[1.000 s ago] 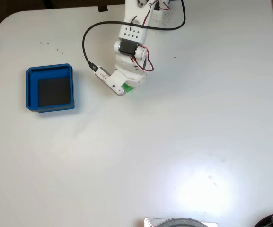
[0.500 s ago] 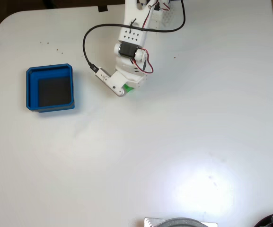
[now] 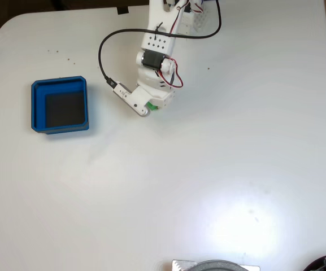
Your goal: Pick up green cube and drop it in the blue box
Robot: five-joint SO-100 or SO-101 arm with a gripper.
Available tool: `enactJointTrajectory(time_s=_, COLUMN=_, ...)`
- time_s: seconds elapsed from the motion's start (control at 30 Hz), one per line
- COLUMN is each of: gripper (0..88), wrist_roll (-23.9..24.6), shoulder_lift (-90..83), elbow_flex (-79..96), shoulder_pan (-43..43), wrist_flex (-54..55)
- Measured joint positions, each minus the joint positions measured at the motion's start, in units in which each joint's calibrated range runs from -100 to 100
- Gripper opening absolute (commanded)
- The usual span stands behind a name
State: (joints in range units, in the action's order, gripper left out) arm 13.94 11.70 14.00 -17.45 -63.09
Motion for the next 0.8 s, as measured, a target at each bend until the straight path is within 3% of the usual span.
enactJointTrajectory(time_s=0.8, gripper=27.6, wrist_roll=0.0, shoulder_lift=1.9, elbow_flex=0.0, shoulder_pan=0.0, wrist_flex=0.2)
